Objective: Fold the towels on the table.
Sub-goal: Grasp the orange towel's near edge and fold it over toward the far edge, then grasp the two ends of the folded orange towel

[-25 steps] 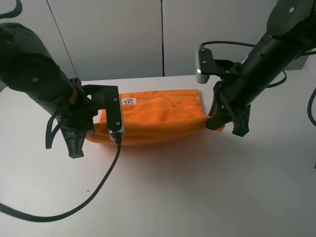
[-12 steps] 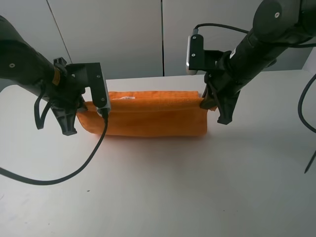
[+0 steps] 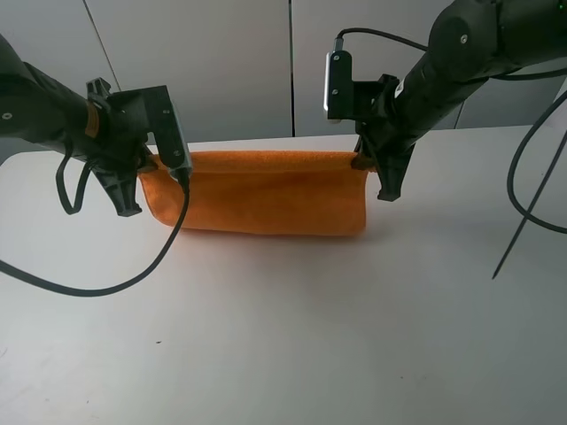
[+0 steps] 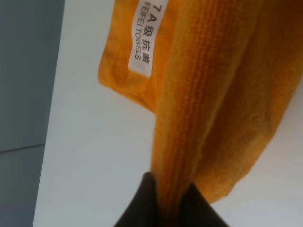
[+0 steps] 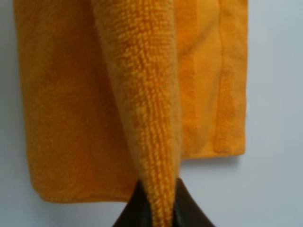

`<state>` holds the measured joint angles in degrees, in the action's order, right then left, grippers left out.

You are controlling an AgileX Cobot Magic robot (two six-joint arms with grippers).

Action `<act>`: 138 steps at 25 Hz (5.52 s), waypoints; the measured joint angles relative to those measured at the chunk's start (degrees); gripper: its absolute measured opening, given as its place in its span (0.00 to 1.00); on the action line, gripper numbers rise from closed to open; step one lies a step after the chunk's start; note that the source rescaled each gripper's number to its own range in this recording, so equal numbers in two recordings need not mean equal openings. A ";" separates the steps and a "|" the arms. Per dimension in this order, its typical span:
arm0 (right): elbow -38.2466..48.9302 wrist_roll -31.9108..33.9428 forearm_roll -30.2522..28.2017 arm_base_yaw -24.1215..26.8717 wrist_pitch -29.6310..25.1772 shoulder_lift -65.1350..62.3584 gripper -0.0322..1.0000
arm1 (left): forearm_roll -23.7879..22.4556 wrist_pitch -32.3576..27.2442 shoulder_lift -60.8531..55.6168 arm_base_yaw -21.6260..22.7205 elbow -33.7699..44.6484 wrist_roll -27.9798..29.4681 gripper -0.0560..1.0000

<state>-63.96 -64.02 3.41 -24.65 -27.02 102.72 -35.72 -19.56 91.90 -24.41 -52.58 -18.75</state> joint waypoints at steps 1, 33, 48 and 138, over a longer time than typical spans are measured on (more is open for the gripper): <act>-0.14 0.00 -0.31 -0.12 0.77 0.42 0.03 | -0.09 0.56 0.00 0.71 0.00 0.44 0.05; -0.86 7.49 -8.85 0.13 10.55 7.89 0.03 | -32.86 9.54 12.91 3.23 -4.29 36.36 0.05; -0.86 15.13 -18.07 0.37 12.22 7.89 0.03 | -58.95 8.12 16.91 3.23 -6.51 61.53 0.05; -7.61 51.39 26.49 11.75 -9.53 10.58 1.00 | 28.08 -17.94 27.79 6.68 -31.33 29.22 0.83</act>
<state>-71.57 -12.62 29.90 -12.90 -36.56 113.31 -7.64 -37.50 119.68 -17.73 -83.91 10.47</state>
